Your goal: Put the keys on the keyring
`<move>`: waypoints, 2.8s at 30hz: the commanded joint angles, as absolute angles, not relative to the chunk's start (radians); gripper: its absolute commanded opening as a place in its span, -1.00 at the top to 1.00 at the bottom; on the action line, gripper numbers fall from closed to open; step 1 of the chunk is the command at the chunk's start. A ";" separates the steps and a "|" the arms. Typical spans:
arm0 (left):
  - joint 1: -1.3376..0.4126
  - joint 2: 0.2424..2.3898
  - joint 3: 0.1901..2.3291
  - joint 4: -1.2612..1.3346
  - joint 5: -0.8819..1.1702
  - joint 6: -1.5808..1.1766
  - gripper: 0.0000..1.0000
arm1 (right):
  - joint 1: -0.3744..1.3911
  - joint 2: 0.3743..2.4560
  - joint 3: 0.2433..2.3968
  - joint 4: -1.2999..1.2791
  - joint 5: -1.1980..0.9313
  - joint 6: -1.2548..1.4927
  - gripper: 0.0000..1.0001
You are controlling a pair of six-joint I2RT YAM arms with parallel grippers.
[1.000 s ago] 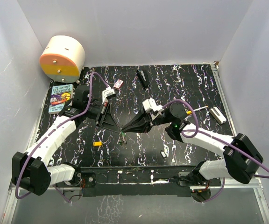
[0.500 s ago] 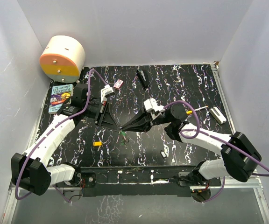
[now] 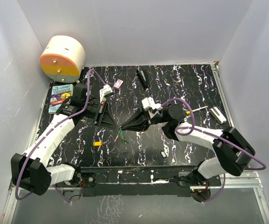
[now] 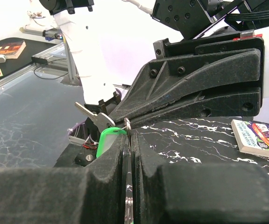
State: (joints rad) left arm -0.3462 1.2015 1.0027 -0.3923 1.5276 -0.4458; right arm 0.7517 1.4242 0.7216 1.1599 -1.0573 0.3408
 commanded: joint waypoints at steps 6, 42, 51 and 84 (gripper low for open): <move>-0.347 1.167 1.080 -0.376 1.712 -0.431 1.00 | 0.752 1.432 0.682 1.166 -1.063 0.306 0.85; -0.251 1.474 0.954 1.620 1.710 -1.970 -0.19 | 0.630 1.521 1.346 -0.501 -0.454 -0.080 0.85; -0.131 1.520 1.042 1.805 1.680 -2.152 -0.04 | 0.675 1.775 1.403 -0.486 -0.503 -0.014 0.85; -0.072 1.204 1.276 -0.368 0.807 -0.173 -0.26 | 0.651 1.828 1.395 -0.158 -0.154 0.090 -0.01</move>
State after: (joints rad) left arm -0.0738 1.2743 1.3674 -0.2947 0.9150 -0.3237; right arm 0.7040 1.9743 1.4647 -0.2745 -0.2924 0.0452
